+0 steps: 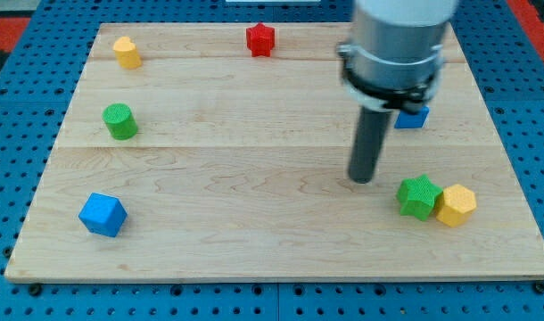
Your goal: Push the blue triangle to the bottom center of the board
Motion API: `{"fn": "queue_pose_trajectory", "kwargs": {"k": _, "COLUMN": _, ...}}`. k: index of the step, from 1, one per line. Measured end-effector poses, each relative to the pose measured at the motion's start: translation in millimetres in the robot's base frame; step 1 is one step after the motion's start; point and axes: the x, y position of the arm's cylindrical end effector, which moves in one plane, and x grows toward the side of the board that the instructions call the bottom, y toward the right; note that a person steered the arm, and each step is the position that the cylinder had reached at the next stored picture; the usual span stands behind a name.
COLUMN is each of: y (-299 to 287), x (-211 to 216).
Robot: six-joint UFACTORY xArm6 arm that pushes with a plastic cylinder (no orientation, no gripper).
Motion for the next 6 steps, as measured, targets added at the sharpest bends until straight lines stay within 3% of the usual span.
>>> {"fn": "queue_pose_trajectory", "kwargs": {"k": 1, "y": 43, "x": -14}}
{"fn": "queue_pose_trajectory", "kwargs": {"k": 2, "y": 112, "x": -55}}
{"fn": "queue_pose_trajectory", "kwargs": {"k": 3, "y": 115, "x": -88}}
{"fn": "queue_pose_trajectory", "kwargs": {"k": 4, "y": 49, "x": -87}}
{"fn": "queue_pose_trajectory", "kwargs": {"k": 5, "y": 86, "x": -108}}
{"fn": "queue_pose_trajectory", "kwargs": {"k": 6, "y": 61, "x": -110}}
